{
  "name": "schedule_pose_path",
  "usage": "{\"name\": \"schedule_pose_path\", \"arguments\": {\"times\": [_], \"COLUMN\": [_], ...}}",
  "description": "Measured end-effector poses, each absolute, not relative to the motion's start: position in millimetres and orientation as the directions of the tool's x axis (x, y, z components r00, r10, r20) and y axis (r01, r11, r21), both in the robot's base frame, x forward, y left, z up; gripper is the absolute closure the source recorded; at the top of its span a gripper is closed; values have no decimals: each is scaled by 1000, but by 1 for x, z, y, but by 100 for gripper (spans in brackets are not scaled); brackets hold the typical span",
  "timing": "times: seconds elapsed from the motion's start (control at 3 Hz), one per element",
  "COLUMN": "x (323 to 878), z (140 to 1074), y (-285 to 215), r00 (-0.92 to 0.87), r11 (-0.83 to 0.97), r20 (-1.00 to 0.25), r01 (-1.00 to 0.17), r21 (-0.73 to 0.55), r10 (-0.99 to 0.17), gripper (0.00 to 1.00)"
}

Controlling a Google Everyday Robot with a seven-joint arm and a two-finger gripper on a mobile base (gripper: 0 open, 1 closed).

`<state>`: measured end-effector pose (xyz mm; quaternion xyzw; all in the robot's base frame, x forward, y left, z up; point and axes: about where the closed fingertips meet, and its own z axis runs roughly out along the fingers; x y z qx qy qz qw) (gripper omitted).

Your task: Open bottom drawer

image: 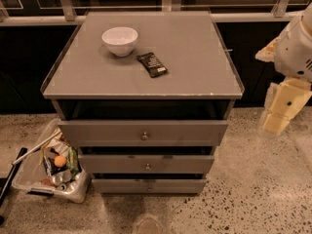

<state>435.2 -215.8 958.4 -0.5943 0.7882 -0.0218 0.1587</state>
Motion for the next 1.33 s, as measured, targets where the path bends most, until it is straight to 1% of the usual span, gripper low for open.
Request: {"name": "schedule_pose_path", "arguments": {"times": [0.33, 0.67, 1.0, 1.33], "x": [427, 415, 406, 409], "z": [928, 889, 848, 849], "y": [-211, -203, -191, -188], "r00": [-252, -229, -166, -113], "r11": [301, 290, 259, 222], "r20": [-240, -288, -387, -398], "r01": [-933, -938, -945, -945], "r21": [-199, -189, -201, -240], "r10": [-938, -930, -907, -910], "gripper": [0, 0, 0, 0]}}
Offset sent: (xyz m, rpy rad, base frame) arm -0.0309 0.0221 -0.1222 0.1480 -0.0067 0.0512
